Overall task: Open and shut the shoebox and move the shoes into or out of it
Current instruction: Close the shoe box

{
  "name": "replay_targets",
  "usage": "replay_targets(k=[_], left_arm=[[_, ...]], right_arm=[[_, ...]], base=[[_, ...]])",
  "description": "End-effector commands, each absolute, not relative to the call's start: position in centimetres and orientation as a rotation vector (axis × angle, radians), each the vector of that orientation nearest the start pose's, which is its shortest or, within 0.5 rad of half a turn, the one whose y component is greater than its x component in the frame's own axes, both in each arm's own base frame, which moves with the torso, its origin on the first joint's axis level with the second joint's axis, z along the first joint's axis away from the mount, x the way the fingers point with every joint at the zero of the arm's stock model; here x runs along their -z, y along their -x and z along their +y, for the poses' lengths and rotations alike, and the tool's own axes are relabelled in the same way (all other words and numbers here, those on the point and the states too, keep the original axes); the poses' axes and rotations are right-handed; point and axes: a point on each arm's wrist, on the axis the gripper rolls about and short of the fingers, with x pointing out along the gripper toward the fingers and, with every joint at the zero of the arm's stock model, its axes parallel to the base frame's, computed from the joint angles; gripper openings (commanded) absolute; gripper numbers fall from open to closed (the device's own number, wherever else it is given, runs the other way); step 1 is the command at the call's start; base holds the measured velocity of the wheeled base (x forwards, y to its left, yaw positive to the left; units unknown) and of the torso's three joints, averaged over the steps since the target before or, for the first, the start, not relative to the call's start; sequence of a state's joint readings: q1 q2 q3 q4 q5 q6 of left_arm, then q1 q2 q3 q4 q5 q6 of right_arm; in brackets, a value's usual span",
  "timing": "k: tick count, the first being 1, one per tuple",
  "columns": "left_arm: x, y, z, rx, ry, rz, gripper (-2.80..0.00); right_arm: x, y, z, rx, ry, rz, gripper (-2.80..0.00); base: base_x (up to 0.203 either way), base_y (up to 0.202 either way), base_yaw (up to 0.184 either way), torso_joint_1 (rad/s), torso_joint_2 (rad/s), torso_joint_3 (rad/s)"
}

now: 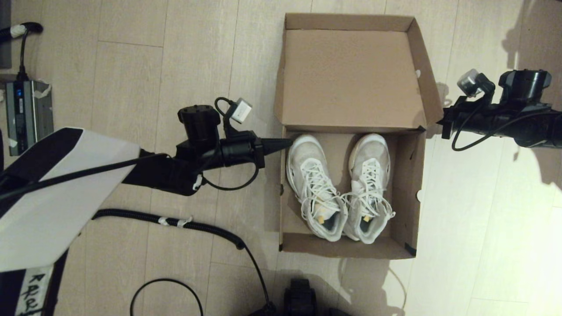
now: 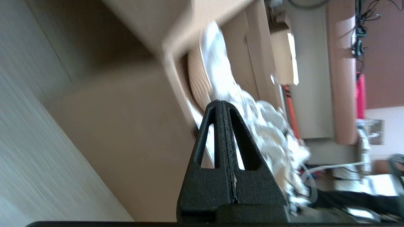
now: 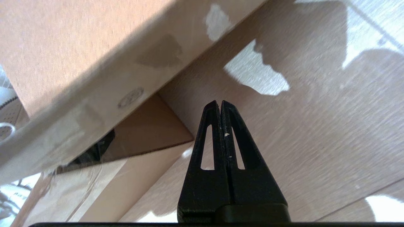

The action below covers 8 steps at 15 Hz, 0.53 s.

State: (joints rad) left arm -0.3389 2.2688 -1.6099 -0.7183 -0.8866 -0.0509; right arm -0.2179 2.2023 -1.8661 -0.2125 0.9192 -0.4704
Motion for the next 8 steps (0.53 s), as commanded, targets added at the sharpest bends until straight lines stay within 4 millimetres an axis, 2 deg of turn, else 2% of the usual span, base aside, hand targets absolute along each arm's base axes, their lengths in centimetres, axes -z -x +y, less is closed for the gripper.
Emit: replay_targets(k=[1,4,8], left_arm=[[-18.7,-45.5,-18.0,1.217,0.015,-0.079,-2.8],[-20.5,-47.1,-18.6,1.205,-0.003,-0.147,-2.8],[-20.7,-47.0,-18.7,1.196,0.001,-0.138,-2.8]], right_arm=[[-24.7,-45.4,-8.2,-0.714,0.391,-0.074,-2.8],[-25.5,-45.9,-8.2,-0.705,0.409,-0.109,-2.8],[-25.8,-46.0,-7.8,-0.697,0.404,-0.125,-2.8]], base=[[0.0,0.0,0.0,0.0,0.0,0.0],[0.0,0.0,0.0,0.0,0.0,0.0],[0.0,0.0,0.0,0.0,0.0,0.0]])
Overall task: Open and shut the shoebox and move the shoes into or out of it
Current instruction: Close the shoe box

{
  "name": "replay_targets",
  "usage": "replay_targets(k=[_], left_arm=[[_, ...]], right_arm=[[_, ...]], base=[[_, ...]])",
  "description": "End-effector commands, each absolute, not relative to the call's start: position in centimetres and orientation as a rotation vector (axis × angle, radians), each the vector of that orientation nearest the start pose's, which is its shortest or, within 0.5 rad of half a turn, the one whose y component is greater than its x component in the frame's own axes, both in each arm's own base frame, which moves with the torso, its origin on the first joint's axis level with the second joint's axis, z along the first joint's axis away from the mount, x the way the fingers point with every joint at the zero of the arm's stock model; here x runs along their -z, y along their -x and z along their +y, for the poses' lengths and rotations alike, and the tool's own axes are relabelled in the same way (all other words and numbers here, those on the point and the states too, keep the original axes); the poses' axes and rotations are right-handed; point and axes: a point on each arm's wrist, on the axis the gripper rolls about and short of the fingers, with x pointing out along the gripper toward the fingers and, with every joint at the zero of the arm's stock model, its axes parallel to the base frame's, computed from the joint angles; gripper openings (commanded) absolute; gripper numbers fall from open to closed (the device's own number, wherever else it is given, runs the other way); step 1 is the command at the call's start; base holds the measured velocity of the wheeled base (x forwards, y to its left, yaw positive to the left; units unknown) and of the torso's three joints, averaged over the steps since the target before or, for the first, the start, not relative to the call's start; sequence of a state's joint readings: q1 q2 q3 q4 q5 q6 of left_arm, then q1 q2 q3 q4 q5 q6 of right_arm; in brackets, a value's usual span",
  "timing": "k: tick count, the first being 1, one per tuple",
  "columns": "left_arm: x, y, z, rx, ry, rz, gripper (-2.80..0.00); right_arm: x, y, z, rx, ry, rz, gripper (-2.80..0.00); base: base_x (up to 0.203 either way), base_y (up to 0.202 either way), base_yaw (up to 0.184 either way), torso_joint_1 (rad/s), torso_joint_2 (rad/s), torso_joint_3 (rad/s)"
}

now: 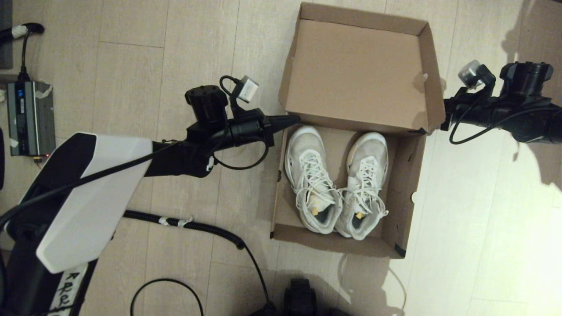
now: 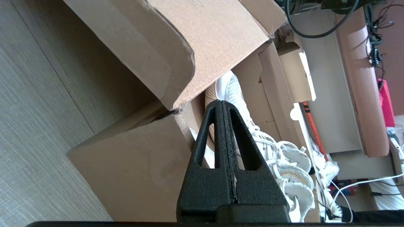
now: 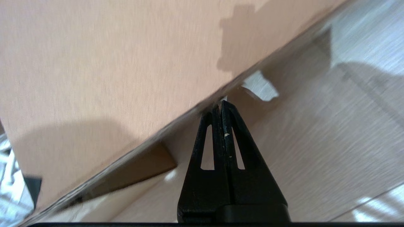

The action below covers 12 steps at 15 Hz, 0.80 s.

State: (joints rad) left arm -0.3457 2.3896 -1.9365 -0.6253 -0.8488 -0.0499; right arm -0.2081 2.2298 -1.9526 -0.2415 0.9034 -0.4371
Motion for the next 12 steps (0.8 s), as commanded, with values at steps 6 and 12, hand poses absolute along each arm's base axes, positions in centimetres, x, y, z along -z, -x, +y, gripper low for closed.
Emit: replay_targets(k=[6,12], left_arm=[[-21.5,-46.7,-18.4,1.172,-0.032,-0.174,-2.8],[-21.9,-47.3,-16.5,1.084,-0.178,-0.284,-2.8]], right_arm=[[-26.6,-46.1,-7.6,-0.662,0.39,-0.173,-2.8],[-27.3,-45.6,-7.3,-0.655,0.392,-0.174,-2.8]], base=[[0.0,0.0,0.0,0.0,0.0,0.0],[0.0,0.0,0.0,0.0,0.0,0.0]])
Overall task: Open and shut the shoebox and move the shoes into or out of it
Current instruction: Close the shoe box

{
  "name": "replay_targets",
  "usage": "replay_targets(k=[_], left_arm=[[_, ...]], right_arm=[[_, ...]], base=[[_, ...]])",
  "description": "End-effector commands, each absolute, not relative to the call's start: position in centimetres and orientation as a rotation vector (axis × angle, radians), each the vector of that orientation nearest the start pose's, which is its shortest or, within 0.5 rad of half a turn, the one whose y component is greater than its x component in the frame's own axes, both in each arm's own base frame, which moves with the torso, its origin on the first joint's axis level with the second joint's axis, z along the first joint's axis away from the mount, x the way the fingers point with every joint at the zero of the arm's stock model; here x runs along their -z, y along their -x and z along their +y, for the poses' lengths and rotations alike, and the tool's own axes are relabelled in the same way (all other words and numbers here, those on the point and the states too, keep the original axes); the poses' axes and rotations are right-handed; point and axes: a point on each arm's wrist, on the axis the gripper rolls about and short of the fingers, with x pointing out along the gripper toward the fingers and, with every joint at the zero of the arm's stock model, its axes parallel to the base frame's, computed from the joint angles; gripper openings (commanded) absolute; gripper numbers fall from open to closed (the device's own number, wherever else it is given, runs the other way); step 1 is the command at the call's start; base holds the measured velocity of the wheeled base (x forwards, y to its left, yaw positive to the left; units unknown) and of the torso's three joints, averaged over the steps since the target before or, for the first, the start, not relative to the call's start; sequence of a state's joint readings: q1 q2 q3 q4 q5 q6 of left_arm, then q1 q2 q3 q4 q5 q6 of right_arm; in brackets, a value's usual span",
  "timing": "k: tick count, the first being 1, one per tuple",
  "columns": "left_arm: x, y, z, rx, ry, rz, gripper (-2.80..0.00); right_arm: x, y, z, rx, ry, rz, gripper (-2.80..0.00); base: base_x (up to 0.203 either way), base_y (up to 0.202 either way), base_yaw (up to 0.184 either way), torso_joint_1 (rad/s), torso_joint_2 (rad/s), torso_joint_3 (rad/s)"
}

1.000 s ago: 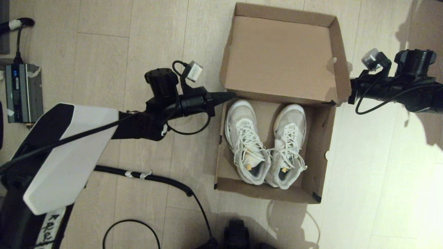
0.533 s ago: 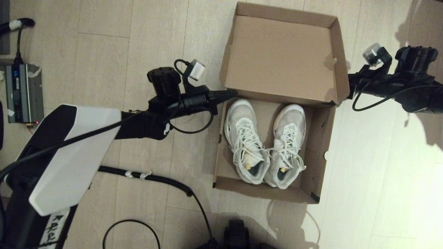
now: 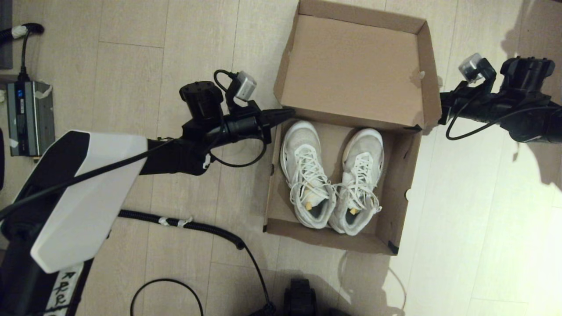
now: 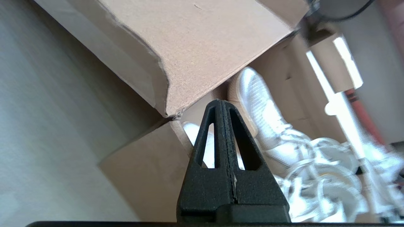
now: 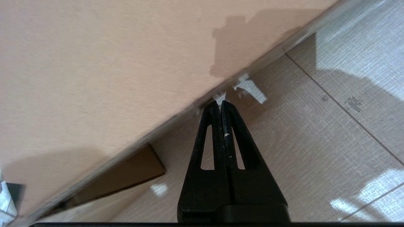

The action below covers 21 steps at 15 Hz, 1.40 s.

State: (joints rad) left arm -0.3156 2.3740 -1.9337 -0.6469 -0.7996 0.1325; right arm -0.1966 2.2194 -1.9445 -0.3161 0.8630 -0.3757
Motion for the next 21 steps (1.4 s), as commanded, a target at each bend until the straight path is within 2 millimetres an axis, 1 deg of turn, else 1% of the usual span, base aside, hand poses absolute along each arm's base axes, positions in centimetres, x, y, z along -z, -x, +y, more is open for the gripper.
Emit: replay_targets(k=[1,2,3,4,6,8,9,10,11,13,14,15,16,18,20,21], left_arm=[[-21.8,-47.6,-15.9,1.07,-0.18,-0.28,-2.8],[-22.0,-47.7,-15.2,1.057,-0.183,-0.283,-2.8],[-22.4,-47.5,-15.2,1.058,-0.182,-0.287,-2.8],[-23.2,-47.0,-15.4,1.062,-0.176,-0.296,-2.8],[-24.1,-46.3,-16.4,1.053,-0.104,-0.276,-2.8],[-24.7,-45.6,-17.5,1.047,-0.085,-0.283,-2.8],[-25.4,-45.0,-18.2,1.059,-0.078,-0.291,-2.8],[-26.2,-44.1,-19.3,1.069,-0.043,-0.293,-2.8],[-27.4,-42.8,-20.6,1.078,0.022,-0.291,-2.8],[-30.4,-40.1,-22.1,1.083,0.132,-0.302,-2.8],[-31.1,-39.4,-22.4,1.075,0.158,-0.307,-2.8],[-31.2,-39.5,-22.0,1.065,0.148,-0.314,-2.8],[-31.4,-39.8,-21.1,1.046,0.126,-0.328,-2.8],[-33.0,-39.1,-19.9,1.041,0.11,-0.363,-2.8],[-33.8,-38.6,-19.3,1.033,0.106,-0.38,-2.8],[-34.1,-39.0,-18.0,1.005,0.099,-0.383,-2.8]], right_arm=[[-27.4,-45.5,-7.3,-0.656,0.387,-0.165,-2.8],[-27.8,-45.2,-7.2,-0.657,0.385,-0.16,-2.8],[-28.0,-45.0,-7.0,-0.663,0.378,-0.149,-2.8],[-28.2,-44.7,-6.9,-0.661,0.376,-0.143,-2.8],[-28.9,-44.4,-6.3,-0.653,0.375,-0.14,-2.8],[-29.1,-44.1,-6.2,-0.655,0.369,-0.123,-2.8],[-29.2,-43.9,-6.2,-0.654,0.372,-0.125,-2.8],[-29.4,-43.7,-6.1,-0.653,0.372,-0.126,-2.8],[-29.7,-43.5,-6.1,-0.652,0.374,-0.131,-2.8],[-30.3,-43.0,-6.0,-0.651,0.377,-0.137,-2.8],[-30.5,-42.8,-6.1,-0.65,0.376,-0.135,-2.8],[-30.8,-42.5,-6.0,-0.649,0.376,-0.134,-2.8],[-31.0,-42.3,-5.9,-0.651,0.375,-0.13,-2.8],[-31.5,-41.7,-5.8,-0.646,0.373,-0.118,-2.8],[-31.8,-41.3,-5.7,-0.642,0.369,-0.11,-2.8],[-32.0,-41.1,-5.6,-0.642,0.371,-0.113,-2.8]], base=[[0.0,0.0,0.0,0.0,0.0,0.0],[0.0,0.0,0.0,0.0,0.0,0.0],[0.0,0.0,0.0,0.0,0.0,0.0],[0.0,0.0,0.0,0.0,0.0,0.0],[0.0,0.0,0.0,0.0,0.0,0.0],[0.0,0.0,0.0,0.0,0.0,0.0],[0.0,0.0,0.0,0.0,0.0,0.0],[0.0,0.0,0.0,0.0,0.0,0.0],[0.0,0.0,0.0,0.0,0.0,0.0],[0.0,0.0,0.0,0.0,0.0,0.0],[0.0,0.0,0.0,0.0,0.0,0.0],[0.0,0.0,0.0,0.0,0.0,0.0],[0.0,0.0,0.0,0.0,0.0,0.0],[0.0,0.0,0.0,0.0,0.0,0.0],[0.0,0.0,0.0,0.0,0.0,0.0],[0.0,0.0,0.0,0.0,0.0,0.0]])
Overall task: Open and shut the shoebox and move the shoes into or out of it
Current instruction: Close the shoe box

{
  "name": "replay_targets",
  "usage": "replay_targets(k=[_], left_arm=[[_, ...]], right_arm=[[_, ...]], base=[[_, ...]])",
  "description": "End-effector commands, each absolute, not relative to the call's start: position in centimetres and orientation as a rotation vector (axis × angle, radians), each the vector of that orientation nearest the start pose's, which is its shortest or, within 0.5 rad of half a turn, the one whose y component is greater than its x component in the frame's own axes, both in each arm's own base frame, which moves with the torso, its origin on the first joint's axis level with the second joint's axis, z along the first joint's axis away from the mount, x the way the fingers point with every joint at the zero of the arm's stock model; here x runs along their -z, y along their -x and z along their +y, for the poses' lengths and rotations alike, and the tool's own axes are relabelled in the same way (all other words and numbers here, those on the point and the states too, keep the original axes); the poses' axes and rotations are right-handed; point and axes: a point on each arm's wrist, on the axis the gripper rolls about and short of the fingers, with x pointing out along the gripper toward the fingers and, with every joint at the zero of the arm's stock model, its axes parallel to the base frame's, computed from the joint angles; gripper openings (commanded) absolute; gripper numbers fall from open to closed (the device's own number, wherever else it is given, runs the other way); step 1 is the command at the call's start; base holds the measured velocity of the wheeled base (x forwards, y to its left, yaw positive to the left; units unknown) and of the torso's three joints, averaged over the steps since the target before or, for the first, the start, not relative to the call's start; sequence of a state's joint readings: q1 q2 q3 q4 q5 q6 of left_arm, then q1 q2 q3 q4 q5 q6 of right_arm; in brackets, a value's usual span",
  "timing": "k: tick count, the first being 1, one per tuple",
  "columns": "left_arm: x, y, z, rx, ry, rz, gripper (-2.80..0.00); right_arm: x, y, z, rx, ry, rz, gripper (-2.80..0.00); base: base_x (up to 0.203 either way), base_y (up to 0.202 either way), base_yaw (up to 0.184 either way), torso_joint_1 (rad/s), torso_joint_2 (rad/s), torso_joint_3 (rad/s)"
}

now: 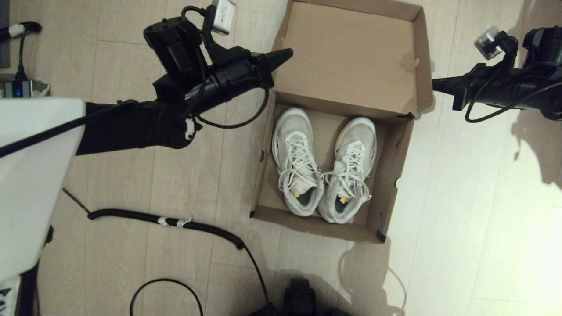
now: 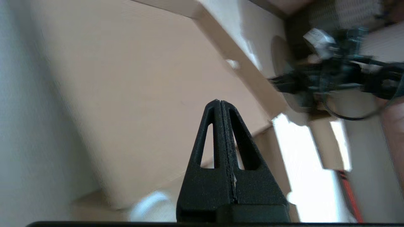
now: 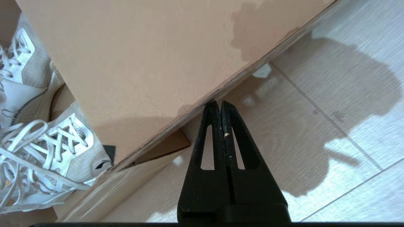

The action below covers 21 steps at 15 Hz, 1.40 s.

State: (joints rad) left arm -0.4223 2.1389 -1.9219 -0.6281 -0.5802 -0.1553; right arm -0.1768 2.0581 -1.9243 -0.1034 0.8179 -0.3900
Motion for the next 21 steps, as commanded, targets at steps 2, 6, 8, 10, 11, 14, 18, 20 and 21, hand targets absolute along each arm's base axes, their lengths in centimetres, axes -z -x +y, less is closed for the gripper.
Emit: replay_targets(k=[2,6,8,10,11,14,18,20,21], left_arm=[[-34.2,-39.9,-15.4,0.945,0.084,-0.374,-2.8],[-31.7,-43.3,-10.7,0.865,-0.028,-0.351,-2.8],[-29.1,-45.2,-10.1,0.84,-0.069,-0.317,-2.8],[-26.7,-46.8,-10.2,0.839,-0.075,-0.278,-2.8],[-25.8,-47.2,-10.7,0.853,-0.072,-0.262,-2.8],[-23.7,-47.6,-13.3,0.903,-0.06,-0.238,-2.8],[-22.9,-47.2,-16.6,0.942,-0.038,-0.25,-2.8],[-23.9,-46.3,-17.5,0.954,0.022,-0.245,-2.8],[-24.4,-45.9,-17.7,0.957,0.042,-0.242,-2.8]], right_arm=[[-32.1,-40.9,-5.6,-0.641,0.373,-0.116,-2.8],[-31.2,-41.2,-4.7,-0.667,0.392,-0.105,-2.8],[-30.9,-41.3,-4.4,-0.678,0.388,-0.099,-2.8],[-30.7,-41.4,-4.2,-0.687,0.384,-0.095,-2.8],[-30.6,-41.4,-4.2,-0.688,0.382,-0.092,-2.8],[-29.7,-41.5,-4.2,-0.694,0.369,-0.069,-2.8],[-28.0,-42.1,-4.0,-0.698,0.362,-0.074,-2.8],[-27.0,-41.9,-3.9,-0.704,0.347,-0.05,-2.8],[-26.8,-41.6,-3.8,-0.706,0.343,-0.043,-2.8]], base=[[0.0,0.0,0.0,0.0,0.0,0.0],[0.0,0.0,0.0,0.0,0.0,0.0],[0.0,0.0,0.0,0.0,0.0,0.0],[0.0,0.0,0.0,0.0,0.0,0.0],[0.0,0.0,0.0,0.0,0.0,0.0],[0.0,0.0,0.0,0.0,0.0,0.0],[0.0,0.0,0.0,0.0,0.0,0.0],[0.0,0.0,0.0,0.0,0.0,0.0],[0.0,0.0,0.0,0.0,0.0,0.0]])
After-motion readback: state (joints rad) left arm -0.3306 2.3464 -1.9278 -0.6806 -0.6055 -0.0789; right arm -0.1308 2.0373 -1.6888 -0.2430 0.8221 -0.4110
